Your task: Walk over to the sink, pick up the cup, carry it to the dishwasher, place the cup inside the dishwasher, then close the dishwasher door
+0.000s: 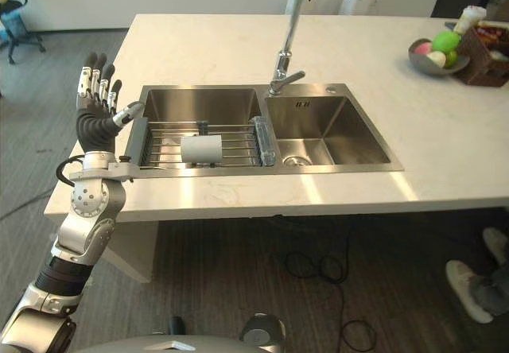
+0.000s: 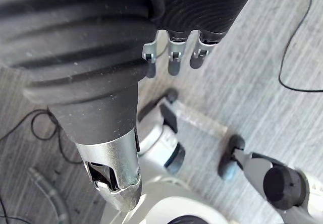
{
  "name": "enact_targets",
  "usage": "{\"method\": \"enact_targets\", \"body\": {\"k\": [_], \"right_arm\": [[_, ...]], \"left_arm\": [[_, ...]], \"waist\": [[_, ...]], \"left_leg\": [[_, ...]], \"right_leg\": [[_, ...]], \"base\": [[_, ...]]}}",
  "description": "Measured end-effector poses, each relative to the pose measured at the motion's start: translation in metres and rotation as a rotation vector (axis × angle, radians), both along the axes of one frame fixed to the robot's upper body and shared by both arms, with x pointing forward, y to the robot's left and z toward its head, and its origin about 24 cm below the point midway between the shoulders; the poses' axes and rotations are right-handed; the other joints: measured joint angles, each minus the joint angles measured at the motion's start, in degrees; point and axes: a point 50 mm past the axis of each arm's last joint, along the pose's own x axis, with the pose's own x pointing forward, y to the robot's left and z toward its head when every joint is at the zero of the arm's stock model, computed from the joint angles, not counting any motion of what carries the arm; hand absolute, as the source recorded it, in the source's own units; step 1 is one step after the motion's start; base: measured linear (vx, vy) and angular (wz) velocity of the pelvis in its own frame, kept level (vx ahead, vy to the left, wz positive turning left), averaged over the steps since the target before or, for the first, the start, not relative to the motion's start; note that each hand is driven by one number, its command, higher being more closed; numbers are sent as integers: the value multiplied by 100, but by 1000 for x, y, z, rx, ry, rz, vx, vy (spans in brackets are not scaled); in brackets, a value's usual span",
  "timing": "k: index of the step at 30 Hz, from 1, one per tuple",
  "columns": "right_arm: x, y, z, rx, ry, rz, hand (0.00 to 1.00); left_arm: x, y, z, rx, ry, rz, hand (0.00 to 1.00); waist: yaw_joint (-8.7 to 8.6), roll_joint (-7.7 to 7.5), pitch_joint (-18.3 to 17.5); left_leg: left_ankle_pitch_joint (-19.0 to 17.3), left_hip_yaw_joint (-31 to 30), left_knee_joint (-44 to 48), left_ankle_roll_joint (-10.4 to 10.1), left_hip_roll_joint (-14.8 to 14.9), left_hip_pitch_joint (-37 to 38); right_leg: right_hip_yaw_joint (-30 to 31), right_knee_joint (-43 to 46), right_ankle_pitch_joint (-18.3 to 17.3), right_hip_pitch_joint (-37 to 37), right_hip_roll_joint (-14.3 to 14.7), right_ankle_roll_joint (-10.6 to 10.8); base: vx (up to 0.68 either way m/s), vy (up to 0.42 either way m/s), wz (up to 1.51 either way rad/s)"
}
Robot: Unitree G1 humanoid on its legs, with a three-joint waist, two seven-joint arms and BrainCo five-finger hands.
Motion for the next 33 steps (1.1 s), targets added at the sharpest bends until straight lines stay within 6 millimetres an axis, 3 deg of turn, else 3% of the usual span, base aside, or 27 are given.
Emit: {"method": "enact_targets", "body": {"k": [2,3,4,6,9,16,22,27,29,33], "right_arm": [[-16,14,-1,22,25,-62,0],[-22,18,-2,33,36,-72,0],[-31,23,-1,52,56,-80,0],[-36,17,0,32,67,-79,0],[-32,9,1,2,36,-47,0],[-10,15,-2,22,19,114,0],[-21,13,-2,23,107,93,0],[-30,-5,3,-14,121,29,0],[-29,-6,3,-9,110,6,0],[-23,-13,5,-29,78,-20,0]], "left_arm": [[7,10,-12,36,43,19,0],[7,11,-13,44,43,16,0],[7,10,-12,49,26,3,0],[4,4,-9,35,-13,-29,0],[4,-2,-12,24,-7,-47,0],[16,7,-42,82,132,56,0],[15,5,-42,190,116,106,0],[15,0,-48,424,128,117,0],[12,-13,-54,636,103,87,0],[6,-31,-67,859,88,2,0]], "waist": [[-116,-313,82],[-104,-423,69],[-128,-559,20],[-92,-443,-25],[-58,-240,-90],[-59,-336,-146],[-204,-171,-105],[-436,111,-8],[-491,217,-19],[-566,485,-72]], "left_leg": [[-80,-325,95,-92,-194,5],[-98,-396,88,-109,-300,27],[-94,-522,61,-136,-448,37],[-126,-571,199,-280,-391,14],[-287,-602,231,-378,-181,48],[-556,-49,267,-398,143,261],[-796,335,317,-455,287,532],[-912,453,423,-524,400,594],[-929,560,495,-549,463,595],[-929,674,497,-551,491,487]], "right_leg": [[94,-649,483,-42,44,67],[104,-650,544,-30,-11,69],[250,-624,724,-25,-74,273],[136,-568,666,-27,-53,342],[26,-830,753,249,202,326],[257,-1683,1084,540,620,200],[272,-2168,1259,880,804,153],[275,-2368,1310,1040,904,145],[233,-2425,1310,1113,947,144],[199,-2446,1320,1026,952,158]], "base": [[129,-121,93],[100,-139,94],[136,-140,84],[212,-138,51],[182,-91,-2],[135,-22,-38],[69,2,-29],[39,-12,-10],[16,-34,4],[-11,-12,3]]}}
